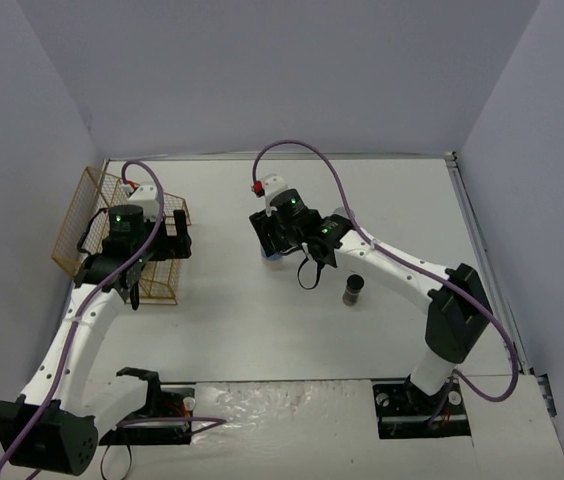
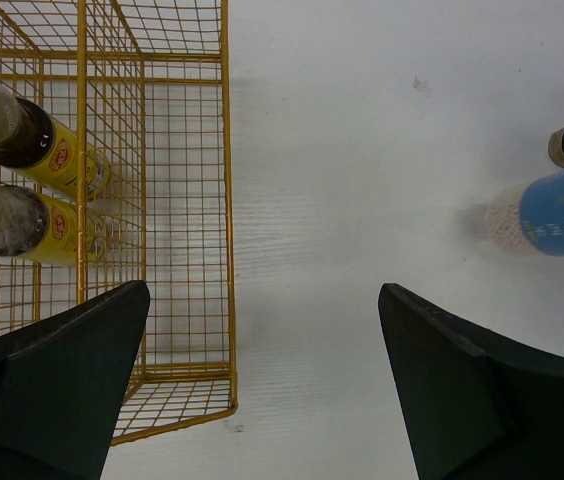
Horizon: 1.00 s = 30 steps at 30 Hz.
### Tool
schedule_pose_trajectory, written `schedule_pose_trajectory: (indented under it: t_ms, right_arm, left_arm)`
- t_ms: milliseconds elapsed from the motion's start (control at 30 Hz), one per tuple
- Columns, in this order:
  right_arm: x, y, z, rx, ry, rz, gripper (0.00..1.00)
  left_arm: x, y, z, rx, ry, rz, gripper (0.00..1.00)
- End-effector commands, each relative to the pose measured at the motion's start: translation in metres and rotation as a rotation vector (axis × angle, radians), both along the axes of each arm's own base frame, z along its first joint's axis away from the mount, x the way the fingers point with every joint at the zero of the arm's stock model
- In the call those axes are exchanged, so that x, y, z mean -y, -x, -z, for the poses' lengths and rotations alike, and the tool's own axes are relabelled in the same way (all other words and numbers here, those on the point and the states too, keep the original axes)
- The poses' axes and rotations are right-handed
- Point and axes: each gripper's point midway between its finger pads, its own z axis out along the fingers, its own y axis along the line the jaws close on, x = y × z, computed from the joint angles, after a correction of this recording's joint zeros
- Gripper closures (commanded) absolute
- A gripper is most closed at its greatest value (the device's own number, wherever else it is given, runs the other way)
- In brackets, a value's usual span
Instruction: Organize the condiment bottles
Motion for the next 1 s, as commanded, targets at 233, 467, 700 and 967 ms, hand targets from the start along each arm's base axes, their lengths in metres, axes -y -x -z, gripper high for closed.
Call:
schedule_pose_trajectory:
  t_ms: [233, 467, 700, 967]
  right_arm:
    - [-0.041, -0.012, 0.025, 0.088, -0.092, -0.042, 0.90]
    - [-0.036, -0.003, 0.042, 0.055, -0.086, -0.042, 0.58]
    - [-0.033, 0.013, -0.014, 0.100, -0.184, -0.083, 0.08]
    - [0.039, 0.033, -0.089, 0.233, -0.202, 0.065, 0.00]
  left_arm:
    - [0.009, -0.011, -0.018, 0.079, 0.048, 0.026, 0.03]
    - [0.022, -0.012, -0.019, 0.080, 0.095, 0.081, 0.03]
    - [0.046, -0.009, -0.025, 0.098, 0.151, 0.174, 0.03]
    - [0.082, -0.015, -0.033, 0.076, 0.155, 0.177, 0.03]
